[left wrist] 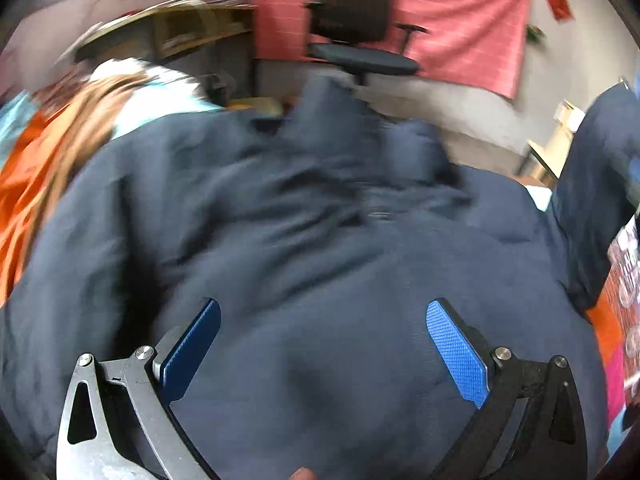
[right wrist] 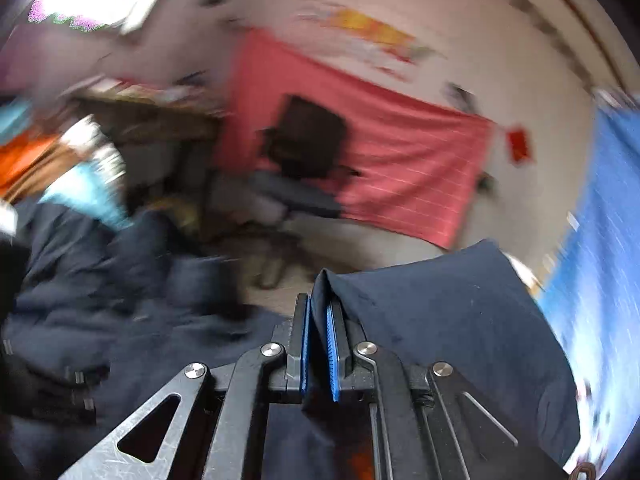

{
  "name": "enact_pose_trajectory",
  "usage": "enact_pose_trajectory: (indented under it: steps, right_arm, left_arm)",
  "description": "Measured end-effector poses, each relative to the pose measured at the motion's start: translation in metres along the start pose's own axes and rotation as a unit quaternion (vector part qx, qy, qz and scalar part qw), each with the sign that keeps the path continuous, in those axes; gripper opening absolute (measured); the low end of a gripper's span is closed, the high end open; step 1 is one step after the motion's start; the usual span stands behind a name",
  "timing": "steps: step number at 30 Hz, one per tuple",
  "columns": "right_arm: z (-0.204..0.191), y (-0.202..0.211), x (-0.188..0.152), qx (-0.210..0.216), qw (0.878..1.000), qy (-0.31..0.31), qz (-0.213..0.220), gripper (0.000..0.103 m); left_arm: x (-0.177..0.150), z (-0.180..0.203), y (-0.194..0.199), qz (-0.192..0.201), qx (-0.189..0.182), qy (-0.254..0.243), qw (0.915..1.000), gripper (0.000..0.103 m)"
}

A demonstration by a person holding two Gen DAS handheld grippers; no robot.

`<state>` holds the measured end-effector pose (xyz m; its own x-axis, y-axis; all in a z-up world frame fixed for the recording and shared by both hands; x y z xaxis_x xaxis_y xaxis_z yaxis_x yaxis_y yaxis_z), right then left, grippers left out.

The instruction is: Fold large clothes

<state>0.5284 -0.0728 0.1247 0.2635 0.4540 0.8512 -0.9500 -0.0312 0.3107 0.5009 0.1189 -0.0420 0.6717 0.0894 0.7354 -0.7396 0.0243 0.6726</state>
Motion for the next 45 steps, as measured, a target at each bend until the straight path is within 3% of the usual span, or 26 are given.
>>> enact_pose_trajectory:
  steps: [4, 8, 10, 12, 14, 15, 17, 19, 23, 26, 30, 36, 39, 41, 42, 43, 44, 45]
  right_arm:
    - [-0.101, -0.011, -0.013, 0.089, 0.988, 0.121, -0.03, 0.007]
    - [-0.176, -0.009, -0.044, 0.134, 0.968, 0.205, -0.057, 0.005]
    - [-0.203, -0.006, -0.059, 0.149, 0.956, 0.243, -0.065, 0.012]
    - [-0.219, -0.001, -0.075, 0.168, 0.944, 0.272, -0.076, 0.034]
    - [-0.225, 0.008, -0.085, 0.157, 0.942, 0.289, -0.063, 0.039]
    - [-0.225, 0.01, -0.087, 0.16, 0.943, 0.286, -0.062, 0.04]
    - [-0.211, 0.013, -0.087, 0.171, 0.951, 0.247, -0.073, 0.057]
    - [-0.189, 0.012, -0.088, 0.174, 0.961, 0.197, -0.086, 0.067]
    - [-0.14, 0.007, -0.09, 0.168, 0.975, 0.106, -0.099, 0.067]
    - [-0.099, -0.006, -0.099, 0.163, 0.978, 0.022, -0.124, 0.067]
    - [-0.061, -0.026, -0.115, 0.156, 0.972, -0.07, -0.159, 0.067]
    - [-0.038, -0.028, -0.128, 0.142, 0.97, -0.108, -0.162, 0.067]
    - [-0.029, -0.031, -0.133, 0.137, 0.969, -0.131, -0.161, 0.067]
    - [-0.028, -0.035, -0.135, 0.137, 0.967, -0.139, -0.165, 0.067]
    - [-0.028, -0.035, -0.137, 0.137, 0.966, -0.141, -0.166, 0.067]
    - [-0.028, -0.036, -0.138, 0.137, 0.966, -0.143, -0.167, 0.067]
    - [-0.028, -0.037, -0.138, 0.138, 0.966, -0.143, -0.167, 0.067]
    - [-0.027, -0.037, -0.138, 0.139, 0.965, -0.145, -0.167, 0.067]
  left_arm:
    - [-0.004, -0.054, 0.018, 0.005, 0.033, 0.033, 0.9989, 0.101]
    - [-0.009, -0.091, 0.037, 0.015, 0.035, 0.052, 0.9979, 0.101]
    - [-0.008, -0.095, 0.041, 0.018, 0.029, 0.048, 0.9983, 0.101]
    - [-0.009, -0.093, 0.046, 0.024, 0.012, 0.042, 0.9987, 0.101]
    - [-0.003, -0.084, 0.045, 0.03, -0.01, 0.038, 0.9988, 0.101]
    - [-0.002, -0.076, 0.046, 0.036, -0.025, 0.033, 0.9985, 0.101]
    - [0.004, -0.066, 0.042, 0.044, -0.056, 0.026, 0.9971, 0.101]
    - [0.01, -0.047, 0.041, 0.054, -0.103, 0.01, 0.9932, 0.101]
    - [0.019, -0.011, 0.029, 0.069, -0.148, -0.034, 0.986, 0.101]
    - [0.03, -0.002, 0.01, 0.073, -0.129, -0.03, 0.9886, 0.101]
    - [0.043, -0.019, -0.018, 0.071, -0.088, 0.044, 0.9926, 0.101]
    - [0.049, -0.052, -0.042, 0.065, -0.009, 0.102, 0.9927, 0.101]
    - [0.046, -0.067, -0.051, 0.053, -0.027, 0.146, 0.9874, 0.099]
    - [0.047, -0.075, -0.048, 0.06, -0.038, 0.16, 0.9845, 0.082]
    - [0.047, -0.076, -0.047, 0.062, -0.053, 0.167, 0.9825, 0.056]
    - [0.049, -0.077, -0.045, 0.06, -0.063, 0.171, 0.9815, 0.042]
    - [0.049, -0.077, -0.044, 0.06, -0.066, 0.172, 0.9811, 0.04]
    - [0.051, -0.078, -0.039, 0.068, -0.07, 0.171, 0.9804, 0.03]
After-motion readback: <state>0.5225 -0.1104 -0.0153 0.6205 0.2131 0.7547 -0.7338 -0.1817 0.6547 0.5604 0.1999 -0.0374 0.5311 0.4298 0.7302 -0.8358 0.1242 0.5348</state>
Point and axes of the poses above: each gripper's, at about its wrist camera, not at the fingertips, and y roughly against the way its jaws point, z to its right, x to its top, the point moved 3 cm from there along -y, roughly the way its jaws point, and after that the axes turned 7 degrees about z, right-handed, at the moved point
